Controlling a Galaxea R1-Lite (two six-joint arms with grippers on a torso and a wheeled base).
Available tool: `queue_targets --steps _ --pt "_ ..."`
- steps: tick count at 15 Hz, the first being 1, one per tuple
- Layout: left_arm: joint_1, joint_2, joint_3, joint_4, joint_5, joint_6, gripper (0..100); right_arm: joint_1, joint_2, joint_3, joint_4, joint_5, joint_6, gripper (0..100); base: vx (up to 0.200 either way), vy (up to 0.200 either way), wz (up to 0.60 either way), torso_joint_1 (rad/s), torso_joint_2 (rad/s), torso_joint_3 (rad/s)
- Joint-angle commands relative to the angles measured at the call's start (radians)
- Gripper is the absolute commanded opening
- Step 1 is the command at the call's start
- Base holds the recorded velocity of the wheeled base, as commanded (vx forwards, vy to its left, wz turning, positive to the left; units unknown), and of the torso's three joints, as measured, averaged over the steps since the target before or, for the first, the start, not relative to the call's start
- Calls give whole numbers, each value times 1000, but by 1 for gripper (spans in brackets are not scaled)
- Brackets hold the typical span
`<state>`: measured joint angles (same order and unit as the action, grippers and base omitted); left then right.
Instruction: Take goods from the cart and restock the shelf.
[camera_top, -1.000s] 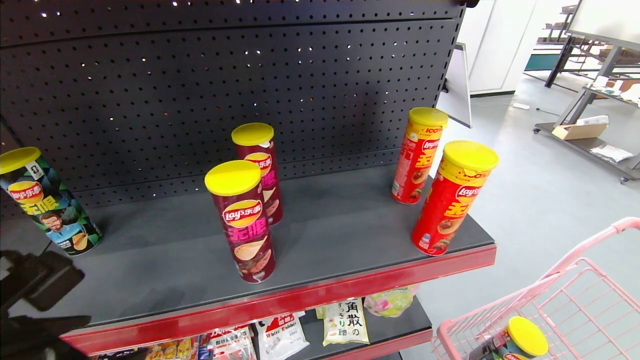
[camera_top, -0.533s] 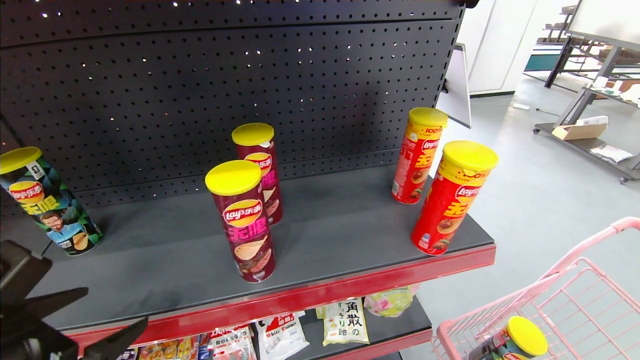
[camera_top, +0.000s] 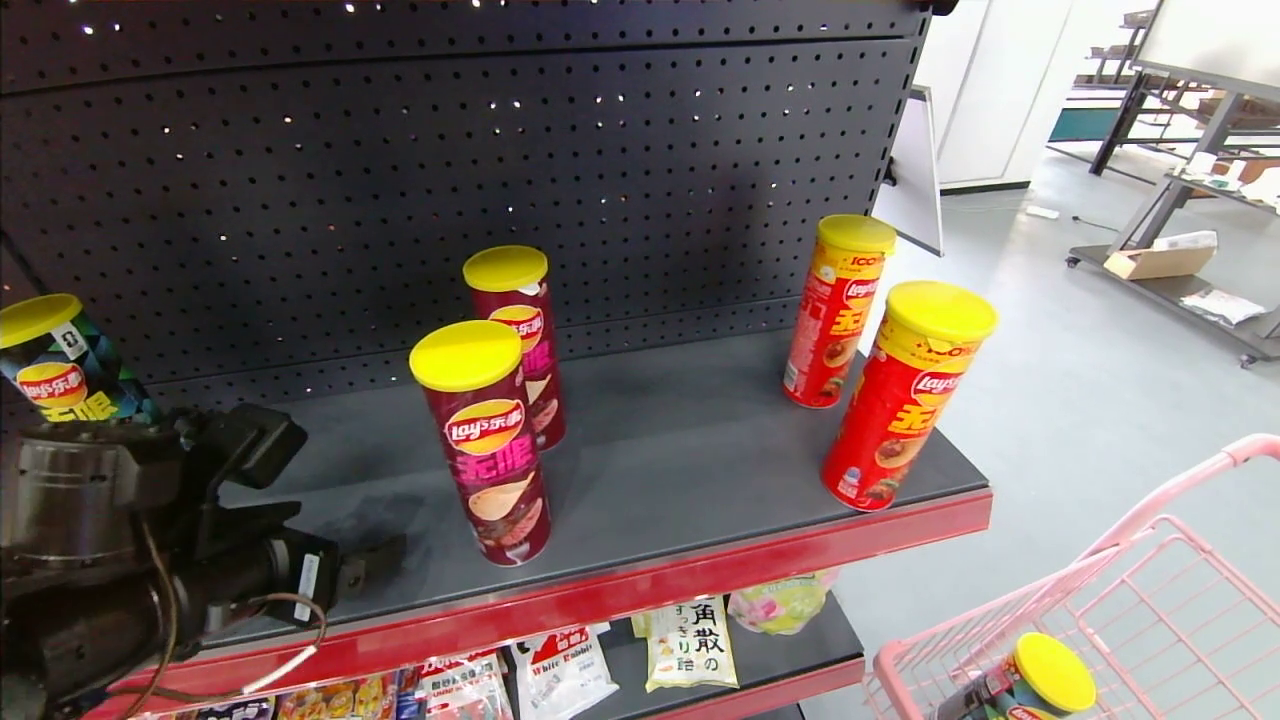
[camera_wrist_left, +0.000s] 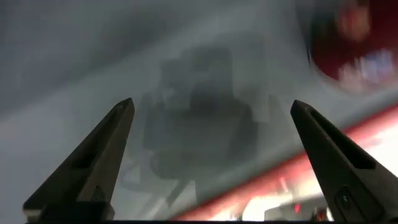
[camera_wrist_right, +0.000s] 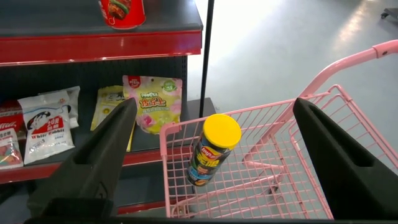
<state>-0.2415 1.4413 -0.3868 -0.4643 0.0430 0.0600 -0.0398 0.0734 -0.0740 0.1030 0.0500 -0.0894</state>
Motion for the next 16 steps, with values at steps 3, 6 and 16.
queue_targets --steps 3,6,16 --pt "-36 148 -63 -25 23 -35 100 0 0 -1 0 1 -1 100 0 0 0 0 0 0" --pt "-52 157 -90 -28 28 -37 100 0 0 -1 0 1 -1 100 0 0 0 0 0 0" --pt "-85 229 -175 -30 37 -54 100 0 -1 0 0 -1 -3 100 0 0 0 0 0 0"
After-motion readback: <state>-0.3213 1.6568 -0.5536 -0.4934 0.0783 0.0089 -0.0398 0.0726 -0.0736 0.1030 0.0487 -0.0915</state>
